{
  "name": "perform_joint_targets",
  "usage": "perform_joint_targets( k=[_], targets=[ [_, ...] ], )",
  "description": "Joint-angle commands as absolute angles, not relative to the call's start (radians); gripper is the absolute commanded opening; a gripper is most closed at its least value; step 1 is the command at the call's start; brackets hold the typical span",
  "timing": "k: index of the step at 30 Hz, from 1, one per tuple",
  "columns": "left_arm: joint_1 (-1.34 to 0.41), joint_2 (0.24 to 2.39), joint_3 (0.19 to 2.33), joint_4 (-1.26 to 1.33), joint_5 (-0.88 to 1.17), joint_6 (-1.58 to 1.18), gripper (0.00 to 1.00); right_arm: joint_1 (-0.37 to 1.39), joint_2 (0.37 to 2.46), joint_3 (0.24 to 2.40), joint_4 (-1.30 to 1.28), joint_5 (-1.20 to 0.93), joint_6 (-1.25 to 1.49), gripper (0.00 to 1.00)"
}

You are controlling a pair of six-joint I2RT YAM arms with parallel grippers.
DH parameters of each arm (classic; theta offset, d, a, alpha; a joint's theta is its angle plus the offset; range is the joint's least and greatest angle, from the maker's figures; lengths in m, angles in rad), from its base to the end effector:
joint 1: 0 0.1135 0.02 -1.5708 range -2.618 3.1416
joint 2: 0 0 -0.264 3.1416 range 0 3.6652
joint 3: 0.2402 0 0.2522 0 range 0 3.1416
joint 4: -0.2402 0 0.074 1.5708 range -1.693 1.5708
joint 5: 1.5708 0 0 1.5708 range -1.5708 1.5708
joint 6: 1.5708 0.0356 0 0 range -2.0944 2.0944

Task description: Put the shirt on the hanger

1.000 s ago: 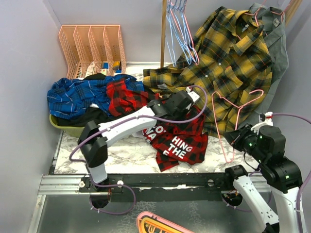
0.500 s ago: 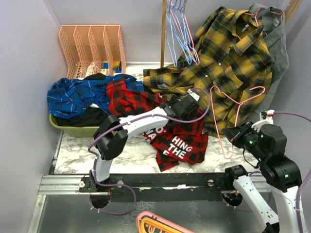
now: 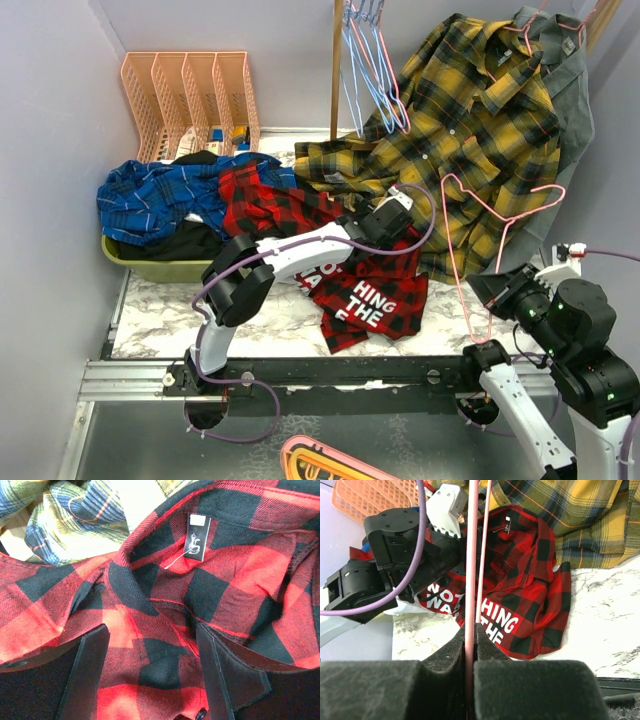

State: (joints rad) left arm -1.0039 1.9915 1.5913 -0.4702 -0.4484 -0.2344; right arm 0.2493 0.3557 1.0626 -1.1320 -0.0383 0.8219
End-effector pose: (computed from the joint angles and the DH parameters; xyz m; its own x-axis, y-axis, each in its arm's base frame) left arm 0.2521 -0.3672 0.2332 -0.5411 0.4602 -0.7039 0.4981 0.8498 0.1727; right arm 0.0187 0.0062 0.3650 -0.4774 0.6337 -0.6087 0.1019 0.7280 0.6780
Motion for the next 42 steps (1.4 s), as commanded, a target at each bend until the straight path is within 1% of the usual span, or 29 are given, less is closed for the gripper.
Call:
perform_joint_targets(
  k=[1, 2, 3, 4, 9, 10, 11, 12, 13, 14, 15, 16, 19, 21, 26, 28, 32, 38, 42],
  targets=[
    [-1.009, 2.020, 1.609, -0.452, -0.487, -0.235, 0.72, 0.251, 0.335, 1.053, -1.151, -0.047, 0.811, 0.01],
    [-1.011, 2.022, 1.605, -0.449, -0.489, -0.235, 0.72, 0.251, 0.332, 1.041, -1.145, -0.058, 0.816, 0.01],
    [-1.011, 2.024, 1.600, -0.445, -0.491, -0.232, 0.68, 0.251, 0.325, 1.030, -1.139, -0.071, 0.820, 0.01],
    [-1.011, 2.026, 1.597, -0.443, -0.496, -0.230, 0.67, 0.252, 0.319, 1.019, -1.134, -0.075, 0.824, 0.01],
    [-1.011, 2.031, 1.597, -0.440, -0.515, -0.225, 0.66, 0.252, 0.303, 0.988, -1.118, -0.081, 0.835, 0.01],
    [-1.011, 2.031, 1.596, -0.440, -0.516, -0.223, 0.63, 0.252, 0.302, 0.983, -1.116, -0.082, 0.835, 0.01],
    [-1.011, 2.031, 1.597, -0.439, -0.516, -0.219, 0.57, 0.252, 0.302, 0.979, -1.115, -0.084, 0.833, 0.01],
    [-1.011, 2.032, 1.595, -0.437, -0.517, -0.214, 0.46, 0.252, 0.302, 0.974, -1.114, -0.086, 0.831, 0.01],
    [-1.011, 2.032, 1.591, -0.433, -0.520, -0.206, 0.30, 0.252, 0.301, 0.969, -1.112, -0.090, 0.828, 0.01],
    [-1.011, 2.035, 1.588, -0.430, -0.523, -0.200, 0.17, 0.252, 0.301, 0.965, -1.112, -0.092, 0.826, 0.01],
    [-1.011, 2.038, 1.591, -0.435, -0.528, -0.192, 0.08, 0.251, 0.301, 0.961, -1.111, -0.092, 0.824, 0.01],
    [-1.010, 2.040, 1.593, -0.441, -0.529, -0.183, 0.06, 0.252, 0.305, 0.958, -1.109, -0.097, 0.819, 0.01],
    [-1.007, 2.016, 1.588, -0.446, -0.509, -0.142, 0.03, 0.251, 0.324, 0.952, -1.096, -0.141, 0.796, 0.01],
    [-1.000, 1.975, 1.572, -0.448, -0.444, -0.101, 0.00, 0.252, 0.339, 0.941, -1.082, -0.199, 0.780, 0.01],
    [-0.979, 1.847, 1.513, -0.455, -0.338, 0.008, 0.00, 0.251, 0.340, 0.892, -1.046, -0.383, 0.730, 0.01],
    [-0.975, 1.796, 1.478, -0.432, -0.346, 0.053, 0.00, 0.251, 0.333, 0.857, -1.040, -0.434, 0.712, 0.01],
    [-0.966, 1.731, 1.451, -0.406, -0.405, 0.087, 0.00, 0.252, 0.321, 0.795, -1.055, -0.453, 0.707, 0.01],
    [-0.946, 1.715, 1.483, -0.432, -0.425, 0.090, 0.00, 0.252, 0.269, 0.722, -0.966, -0.526, 0.745, 0.01],
    [-0.945, 1.716, 1.509, -0.454, -0.395, 0.086, 0.00, 0.252, 0.247, 0.687, -0.854, -0.564, 0.781, 0.01]
  ],
)
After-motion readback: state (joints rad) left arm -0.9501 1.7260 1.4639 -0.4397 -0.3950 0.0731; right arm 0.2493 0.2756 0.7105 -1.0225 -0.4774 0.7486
